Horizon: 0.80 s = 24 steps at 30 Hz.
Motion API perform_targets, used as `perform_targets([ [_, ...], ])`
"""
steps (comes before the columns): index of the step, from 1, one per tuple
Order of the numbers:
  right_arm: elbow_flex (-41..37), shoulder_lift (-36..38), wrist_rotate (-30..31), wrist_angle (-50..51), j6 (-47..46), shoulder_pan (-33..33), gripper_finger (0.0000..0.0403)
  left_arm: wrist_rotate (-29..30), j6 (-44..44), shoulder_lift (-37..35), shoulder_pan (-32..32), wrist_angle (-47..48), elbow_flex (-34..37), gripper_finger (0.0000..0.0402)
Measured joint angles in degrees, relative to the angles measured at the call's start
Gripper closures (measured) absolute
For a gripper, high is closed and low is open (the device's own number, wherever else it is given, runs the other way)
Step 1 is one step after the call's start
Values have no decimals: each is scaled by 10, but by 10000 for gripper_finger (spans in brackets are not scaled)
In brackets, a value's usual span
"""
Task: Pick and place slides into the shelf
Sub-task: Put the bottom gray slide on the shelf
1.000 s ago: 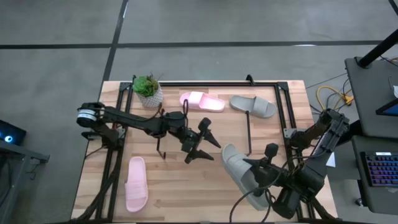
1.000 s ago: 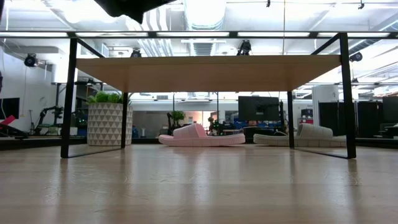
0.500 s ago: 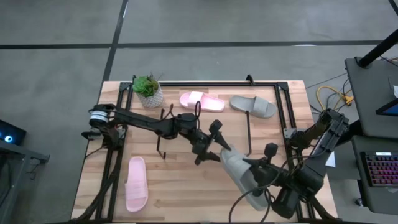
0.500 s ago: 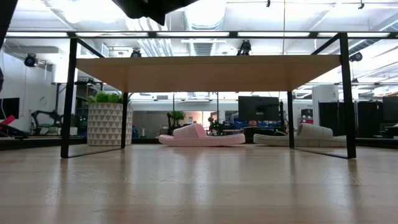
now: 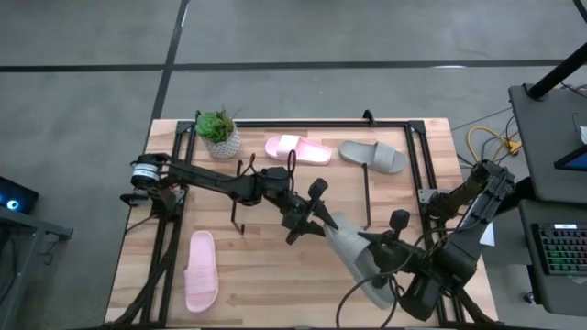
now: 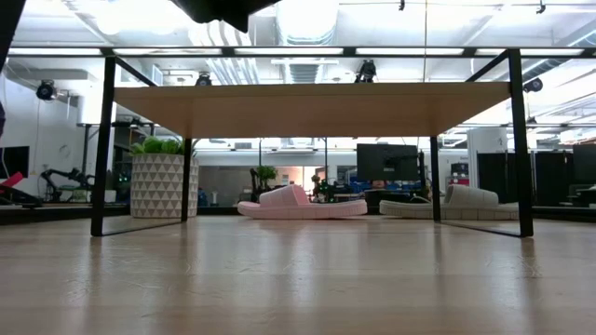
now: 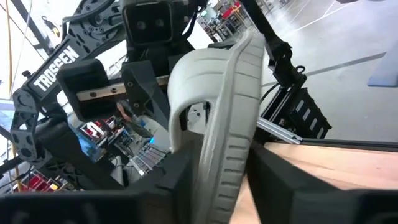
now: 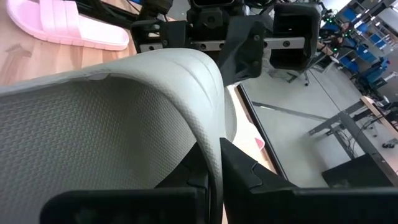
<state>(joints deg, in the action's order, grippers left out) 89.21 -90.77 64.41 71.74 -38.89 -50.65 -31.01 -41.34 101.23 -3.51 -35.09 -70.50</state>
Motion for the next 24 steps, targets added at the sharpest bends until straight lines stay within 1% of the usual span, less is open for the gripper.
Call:
perform_targets([
  [4, 0, 0, 0, 0, 1, 0, 391, -2, -9, 0, -1, 1, 0, 359],
  [6, 0, 0, 0, 1, 4, 0, 390, -2, -19, 0, -1, 2, 0, 380],
  [11, 0, 0, -1, 1, 12, 0, 388, 0, -26, -1, 0, 17, 0, 381],
  [14, 0, 0, -1, 1, 30, 1, 376, 3, -27, -6, 1, 30, 0, 381],
  [19, 0, 2, 3, -1, 49, 2, 336, 6, -42, -31, 4, 78, 6, 381],
  [24, 0, 10, 3, 1, 50, 1, 293, 11, -54, -70, 6, 88, 40, 381],
])
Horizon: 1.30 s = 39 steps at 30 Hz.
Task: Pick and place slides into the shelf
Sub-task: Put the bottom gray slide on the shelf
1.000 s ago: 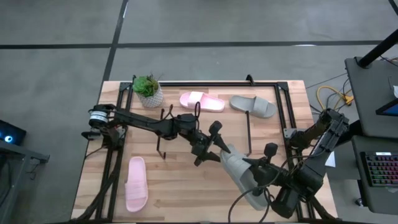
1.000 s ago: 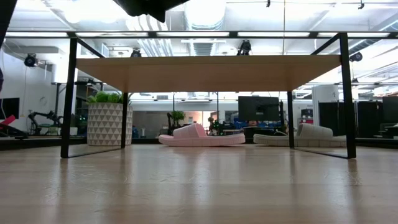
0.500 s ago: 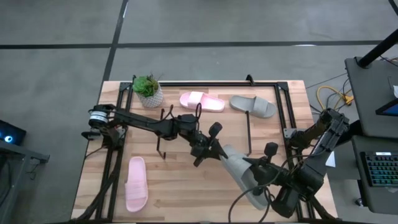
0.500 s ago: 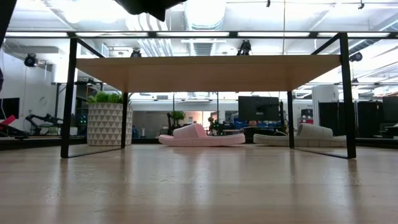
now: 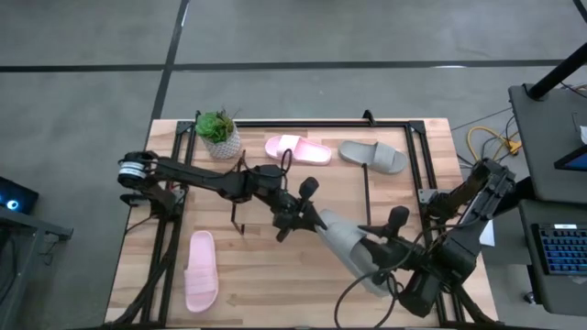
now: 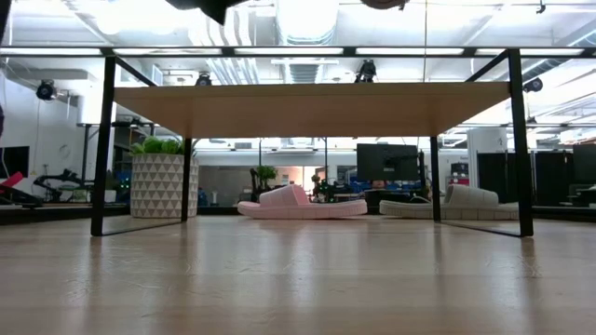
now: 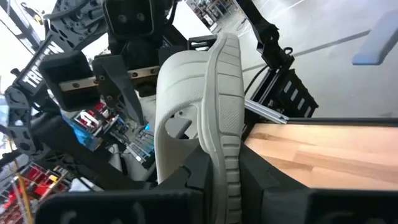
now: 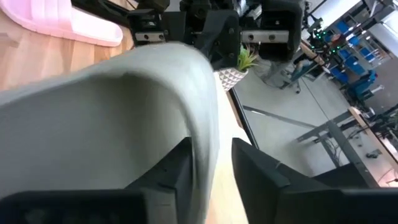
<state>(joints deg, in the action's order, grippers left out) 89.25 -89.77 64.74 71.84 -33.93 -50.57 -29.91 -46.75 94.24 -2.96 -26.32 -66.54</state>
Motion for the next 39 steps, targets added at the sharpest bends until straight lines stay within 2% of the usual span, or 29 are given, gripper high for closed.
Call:
perform_targets([
  [7, 0, 26, -4, 10, 2, 0, 262, 8, -8, -85, 7, 1, 79, 381],
  [15, 4, 83, -3, 8, 3, -4, 265, 7, -27, -221, 9, 0, 192, 381],
  [20, 4, 96, 25, -15, 44, -14, 268, 59, -27, -300, 10, -3, 246, 381],
  [24, 4, 86, 43, -50, 113, -17, 268, 105, -10, -343, 10, 3, 277, 381],
  [31, 1, 29, 46, -64, 225, -14, 251, 135, 1, -381, 10, 1, 304, 382],
  [39, 4, 11, 60, -81, 253, 3, 184, 139, 11, -372, 10, -2, 301, 382],
])
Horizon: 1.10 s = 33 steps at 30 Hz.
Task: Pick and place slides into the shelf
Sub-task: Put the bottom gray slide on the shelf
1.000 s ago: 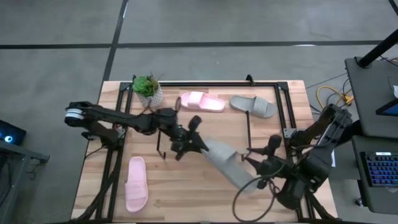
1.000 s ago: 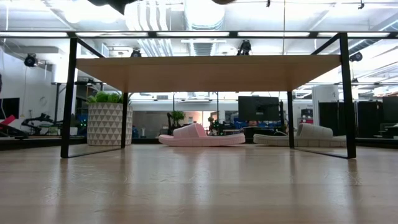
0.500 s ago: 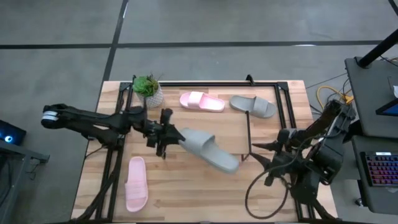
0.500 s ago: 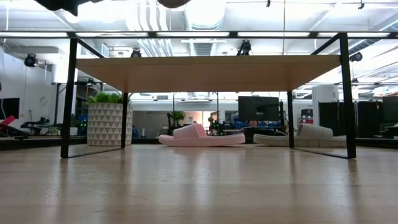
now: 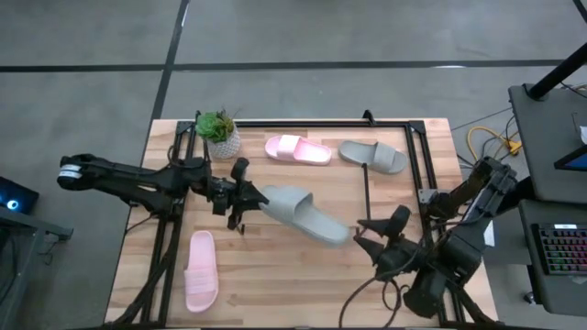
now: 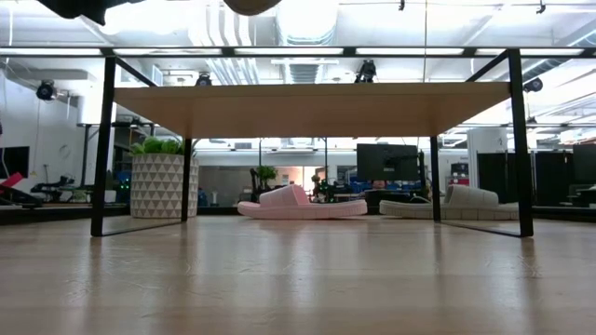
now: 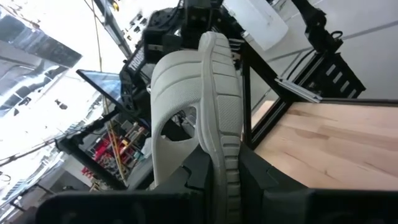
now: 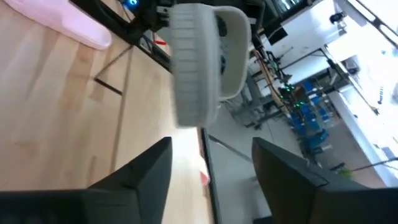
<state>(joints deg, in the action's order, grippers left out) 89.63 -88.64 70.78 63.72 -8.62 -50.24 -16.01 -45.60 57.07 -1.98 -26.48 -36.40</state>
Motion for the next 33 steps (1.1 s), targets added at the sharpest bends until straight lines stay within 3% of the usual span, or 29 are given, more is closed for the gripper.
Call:
perform_targets([
  [15, 6, 4, -67, -36, 25, 33, 170, -6, -13, 3, 0, -12, -2, 382],
  [23, 6, 12, -67, -45, 42, 17, 170, -101, -13, 1, 0, -55, -1, 383],
  [30, -2, 13, -71, -165, 164, 15, 170, -140, -30, 6, 0, -71, 0, 383],
  [33, -17, 14, -115, -259, 251, 16, 170, -134, -31, 11, 1, -78, 0, 383],
])
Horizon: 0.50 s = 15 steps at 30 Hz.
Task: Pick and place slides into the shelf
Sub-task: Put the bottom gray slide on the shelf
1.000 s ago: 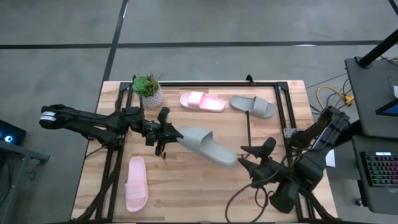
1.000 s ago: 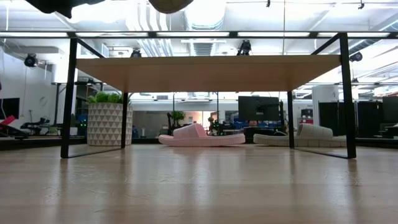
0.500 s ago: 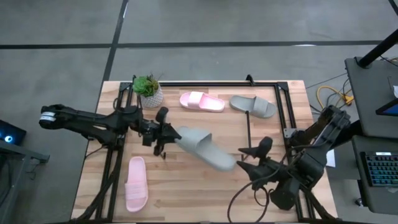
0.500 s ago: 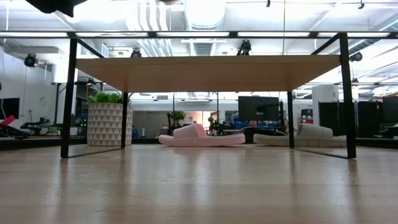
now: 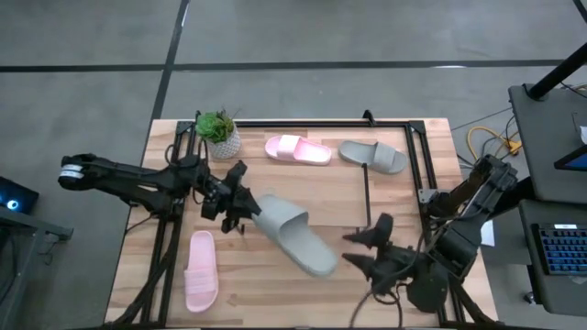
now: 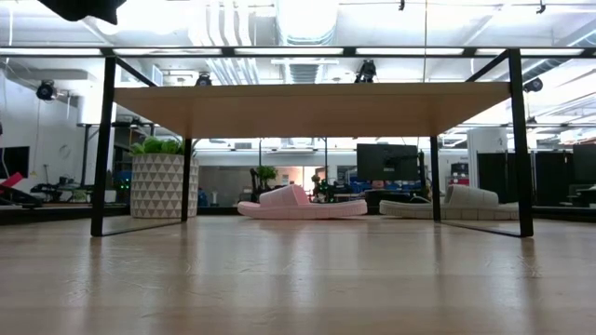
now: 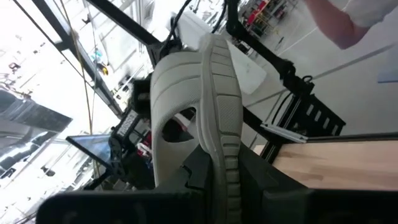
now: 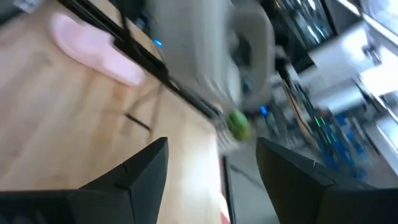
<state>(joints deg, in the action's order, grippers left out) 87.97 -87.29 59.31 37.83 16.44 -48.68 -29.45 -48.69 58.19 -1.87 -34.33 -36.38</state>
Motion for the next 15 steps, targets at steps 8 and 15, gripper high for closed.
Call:
perform_targets([
  [8, -25, 0, -40, -110, 101, 16, 170, 1, 0, 11, 0, -15, 0, 383],
  [15, -33, 0, -66, -155, 126, 45, 170, 36, -4, 42, 0, -53, -1, 383],
])
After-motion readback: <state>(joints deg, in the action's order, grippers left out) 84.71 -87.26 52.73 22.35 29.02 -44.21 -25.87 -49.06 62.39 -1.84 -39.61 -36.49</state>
